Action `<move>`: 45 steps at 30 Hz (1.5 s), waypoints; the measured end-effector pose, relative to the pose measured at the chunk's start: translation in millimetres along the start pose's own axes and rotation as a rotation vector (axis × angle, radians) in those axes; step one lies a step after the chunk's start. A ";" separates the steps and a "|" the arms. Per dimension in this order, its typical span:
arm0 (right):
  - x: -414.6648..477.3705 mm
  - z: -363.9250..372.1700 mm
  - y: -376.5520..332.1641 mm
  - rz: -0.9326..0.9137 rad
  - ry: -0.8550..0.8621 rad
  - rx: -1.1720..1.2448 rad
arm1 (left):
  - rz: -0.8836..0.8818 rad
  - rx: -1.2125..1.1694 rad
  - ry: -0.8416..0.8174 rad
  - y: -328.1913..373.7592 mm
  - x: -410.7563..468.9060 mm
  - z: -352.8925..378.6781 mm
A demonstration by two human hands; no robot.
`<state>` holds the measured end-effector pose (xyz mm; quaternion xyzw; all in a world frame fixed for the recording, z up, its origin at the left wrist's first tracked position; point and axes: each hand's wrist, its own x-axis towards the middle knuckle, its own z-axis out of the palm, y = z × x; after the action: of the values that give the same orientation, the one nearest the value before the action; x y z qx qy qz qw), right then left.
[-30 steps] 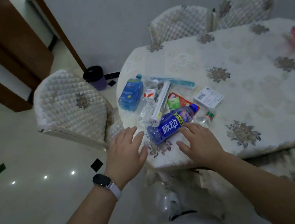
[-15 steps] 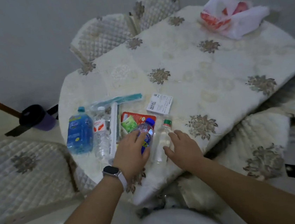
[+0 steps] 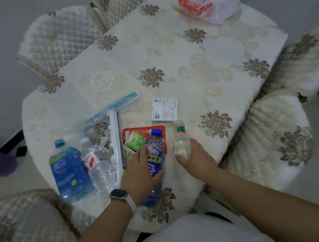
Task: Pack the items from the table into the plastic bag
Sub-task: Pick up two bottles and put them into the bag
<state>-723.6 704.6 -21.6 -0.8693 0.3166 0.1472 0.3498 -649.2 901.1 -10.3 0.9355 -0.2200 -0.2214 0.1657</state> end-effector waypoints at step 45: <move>-203.3 -247.5 246.0 0.099 0.664 1.000 | 0.556 -0.706 0.116 408.9 -81.6 37.3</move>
<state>-1029.5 485.4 124.9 -0.5831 0.4798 -0.2829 0.5914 -871.4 585.9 152.5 0.7379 -0.3643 -0.1771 0.5398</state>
